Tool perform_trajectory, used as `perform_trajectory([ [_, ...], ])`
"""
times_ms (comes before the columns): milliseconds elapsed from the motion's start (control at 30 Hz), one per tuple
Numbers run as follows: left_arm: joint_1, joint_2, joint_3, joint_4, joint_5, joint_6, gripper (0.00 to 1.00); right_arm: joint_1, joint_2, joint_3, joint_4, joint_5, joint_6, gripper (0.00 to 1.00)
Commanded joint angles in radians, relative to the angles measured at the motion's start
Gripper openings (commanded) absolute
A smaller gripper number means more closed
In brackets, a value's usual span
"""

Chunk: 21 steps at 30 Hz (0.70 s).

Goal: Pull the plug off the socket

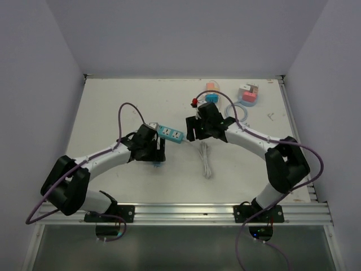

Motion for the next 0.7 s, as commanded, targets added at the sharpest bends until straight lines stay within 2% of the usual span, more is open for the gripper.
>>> perform_trajectory([
  [0, 0.019, -0.059, 0.074, -0.075, -0.02, 0.042, 0.85, -0.001, -0.131, -0.087, -0.095, 0.117, 0.047, 0.68],
  [200, 0.033, -0.111, 0.17, -0.125, -0.023, 0.078, 0.89, 0.053, -0.242, -0.19, -0.201, 0.151, 0.091, 0.71],
  [433, 0.089, -0.153, 0.244, -0.088, -0.07, 0.133, 0.92, 0.1, -0.202, -0.277, -0.218, 0.182, 0.159, 0.68],
  [567, 0.14, -0.162, 0.295, -0.093, -0.104, 0.179, 0.9, 0.113, -0.143, -0.265, -0.171, 0.182, 0.16, 0.55],
  [600, 0.16, -0.17, 0.298, -0.092, -0.118, 0.18, 0.89, 0.114, -0.124, -0.253, -0.164, 0.166, 0.151, 0.44],
  [667, 0.178, -0.202, 0.302, -0.093, -0.156, 0.185, 0.87, 0.114, -0.071, -0.202, -0.146, 0.153, 0.145, 0.33],
])
